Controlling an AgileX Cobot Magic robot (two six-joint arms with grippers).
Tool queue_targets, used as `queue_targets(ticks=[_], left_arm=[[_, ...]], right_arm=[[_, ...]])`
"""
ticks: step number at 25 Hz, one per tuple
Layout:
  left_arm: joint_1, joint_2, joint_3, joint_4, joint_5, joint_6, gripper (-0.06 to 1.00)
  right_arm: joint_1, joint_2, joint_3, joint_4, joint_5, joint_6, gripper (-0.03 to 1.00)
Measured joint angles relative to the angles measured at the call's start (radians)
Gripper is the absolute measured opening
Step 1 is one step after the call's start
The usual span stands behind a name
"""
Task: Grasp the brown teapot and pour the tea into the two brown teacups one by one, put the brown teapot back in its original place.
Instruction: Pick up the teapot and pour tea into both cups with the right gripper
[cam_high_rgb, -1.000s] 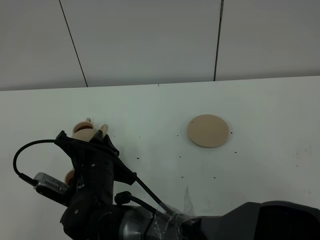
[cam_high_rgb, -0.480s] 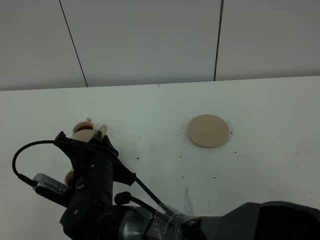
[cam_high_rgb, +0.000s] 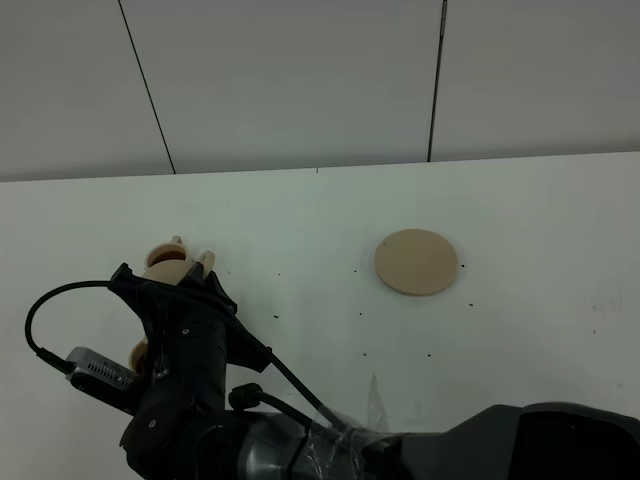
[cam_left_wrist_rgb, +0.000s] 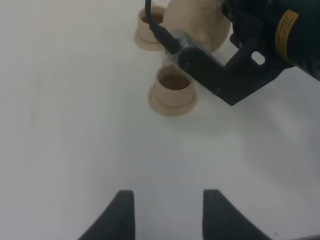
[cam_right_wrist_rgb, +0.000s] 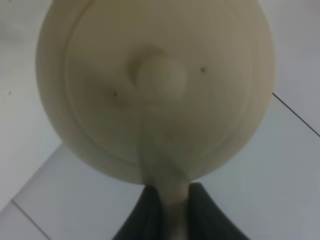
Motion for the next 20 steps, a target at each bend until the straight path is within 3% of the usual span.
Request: queue_targets(ticks=[20], left_arm=[[0.000, 0.000, 0.000, 0.000, 0.000, 0.000, 0.39]], right_arm=[[0.000, 0.000, 0.000, 0.017, -0.001, 0.000, 0.09]])
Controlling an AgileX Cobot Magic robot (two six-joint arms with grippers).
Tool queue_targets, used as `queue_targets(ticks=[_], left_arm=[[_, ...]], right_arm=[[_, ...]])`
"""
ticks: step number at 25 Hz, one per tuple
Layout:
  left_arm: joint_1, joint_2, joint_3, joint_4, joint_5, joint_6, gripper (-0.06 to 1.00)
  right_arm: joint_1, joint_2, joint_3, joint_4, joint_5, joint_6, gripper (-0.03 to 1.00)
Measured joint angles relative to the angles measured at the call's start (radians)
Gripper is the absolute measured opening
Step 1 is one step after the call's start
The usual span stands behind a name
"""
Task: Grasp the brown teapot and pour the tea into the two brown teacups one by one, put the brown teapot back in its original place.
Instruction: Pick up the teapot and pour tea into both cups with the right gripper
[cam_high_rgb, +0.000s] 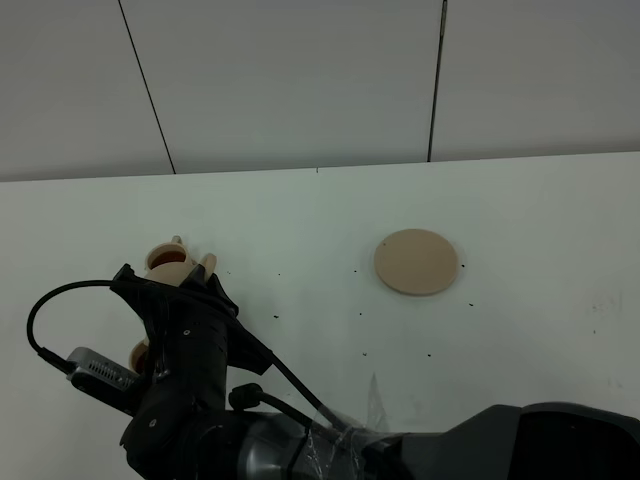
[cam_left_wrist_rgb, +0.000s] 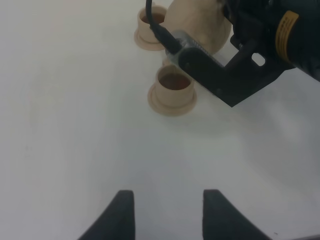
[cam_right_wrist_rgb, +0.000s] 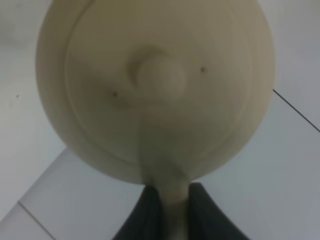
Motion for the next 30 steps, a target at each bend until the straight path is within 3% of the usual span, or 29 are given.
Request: queue_targets(ticks=[30], left_arm=[[0.000, 0.000, 0.000, 0.000, 0.000, 0.000, 0.39]], right_arm=[[0.000, 0.000, 0.000, 0.010, -0.001, 0.018, 0.09]])
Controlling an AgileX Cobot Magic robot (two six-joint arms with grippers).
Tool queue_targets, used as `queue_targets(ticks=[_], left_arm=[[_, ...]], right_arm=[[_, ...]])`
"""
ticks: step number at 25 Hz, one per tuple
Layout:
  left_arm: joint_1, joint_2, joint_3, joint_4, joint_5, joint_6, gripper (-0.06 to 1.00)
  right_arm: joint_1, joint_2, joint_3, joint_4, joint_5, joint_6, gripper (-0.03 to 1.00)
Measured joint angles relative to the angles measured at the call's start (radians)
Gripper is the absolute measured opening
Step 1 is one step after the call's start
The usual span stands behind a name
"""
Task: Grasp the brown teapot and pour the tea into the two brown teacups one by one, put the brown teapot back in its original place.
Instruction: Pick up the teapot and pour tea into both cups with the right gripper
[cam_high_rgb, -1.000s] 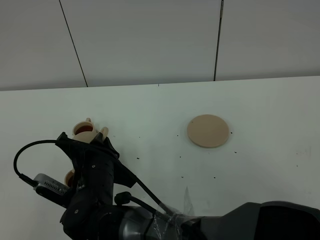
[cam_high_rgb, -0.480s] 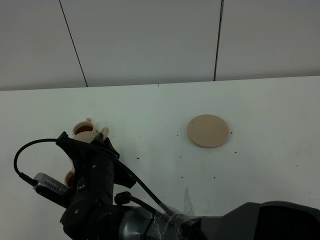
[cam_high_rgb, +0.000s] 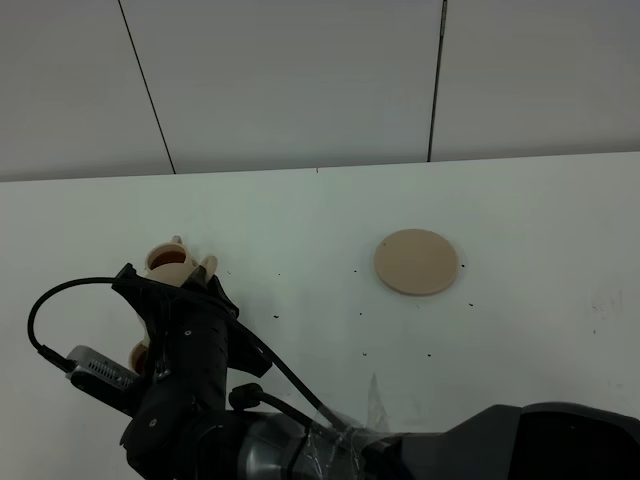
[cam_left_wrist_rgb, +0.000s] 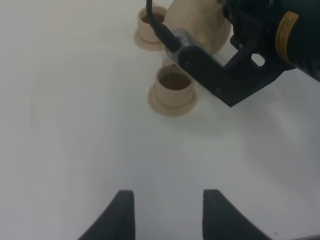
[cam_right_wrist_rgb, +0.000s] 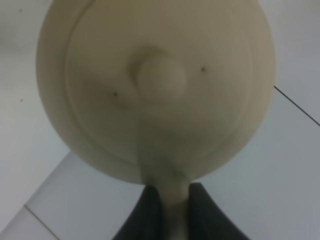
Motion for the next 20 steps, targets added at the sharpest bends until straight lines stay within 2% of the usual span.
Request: queue_targets(ticks=[12, 20], left_arm=[[0.000, 0.000, 0.000, 0.000, 0.000, 0.000, 0.39], [0.000, 0.000, 0.000, 0.000, 0.000, 0.000, 0.39]], right_arm=[[0.000, 0.000, 0.000, 0.020, 0.000, 0.002, 0.09], [0.000, 0.000, 0.000, 0.020, 0.020, 0.072, 0.09]])
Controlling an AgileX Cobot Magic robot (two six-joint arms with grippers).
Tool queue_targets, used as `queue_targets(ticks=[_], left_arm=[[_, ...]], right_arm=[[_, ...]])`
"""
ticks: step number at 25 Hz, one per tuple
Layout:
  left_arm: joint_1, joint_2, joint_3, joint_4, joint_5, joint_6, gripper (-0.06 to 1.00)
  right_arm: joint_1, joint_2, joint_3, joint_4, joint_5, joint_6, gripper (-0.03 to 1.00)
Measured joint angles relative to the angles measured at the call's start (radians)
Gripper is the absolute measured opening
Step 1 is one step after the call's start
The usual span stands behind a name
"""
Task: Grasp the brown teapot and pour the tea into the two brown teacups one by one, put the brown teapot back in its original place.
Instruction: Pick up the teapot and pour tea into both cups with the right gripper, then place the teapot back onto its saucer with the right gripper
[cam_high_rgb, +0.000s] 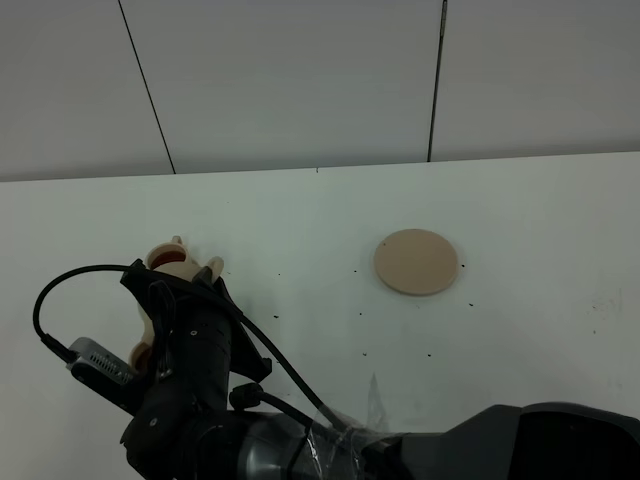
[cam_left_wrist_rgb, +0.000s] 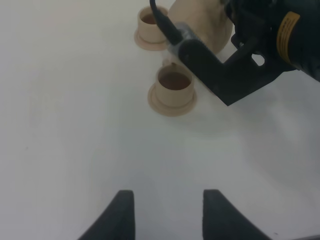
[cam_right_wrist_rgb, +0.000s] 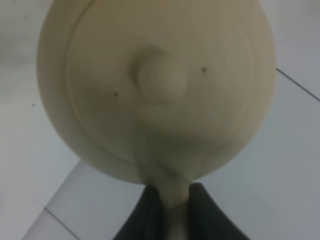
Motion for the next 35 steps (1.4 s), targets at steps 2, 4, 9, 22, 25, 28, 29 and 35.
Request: queue_targets(ticks=[2, 4, 9, 22, 25, 28, 29, 35], left_arm=[[0.000, 0.000, 0.000, 0.000, 0.000, 0.000, 0.39], [0.000, 0.000, 0.000, 0.000, 0.000, 0.000, 0.39], [0.000, 0.000, 0.000, 0.000, 0.000, 0.000, 0.39], [0.000, 0.000, 0.000, 0.000, 0.000, 0.000, 0.39], [0.000, 0.000, 0.000, 0.000, 0.000, 0.000, 0.39], [0.000, 0.000, 0.000, 0.000, 0.000, 0.000, 0.39], [0.000, 0.000, 0.000, 0.000, 0.000, 0.000, 0.39], [0.000, 0.000, 0.000, 0.000, 0.000, 0.000, 0.39]], right_arm=[[0.000, 0.000, 0.000, 0.000, 0.010, 0.015, 0.09], [0.000, 0.000, 0.000, 0.002, 0.018, 0.028, 0.09], [0.000, -0.006, 0.000, 0.048, 0.033, 0.042, 0.09], [-0.026, -0.089, 0.000, 0.286, 0.051, 0.071, 0.09], [-0.046, -0.113, 0.000, 0.368, 0.056, 0.073, 0.09], [-0.072, -0.135, 0.000, 0.455, 0.072, 0.074, 0.09], [-0.084, -0.144, 0.000, 0.488, 0.078, 0.074, 0.09], [-0.156, -0.177, 0.000, 0.671, 0.110, 0.087, 0.09]])
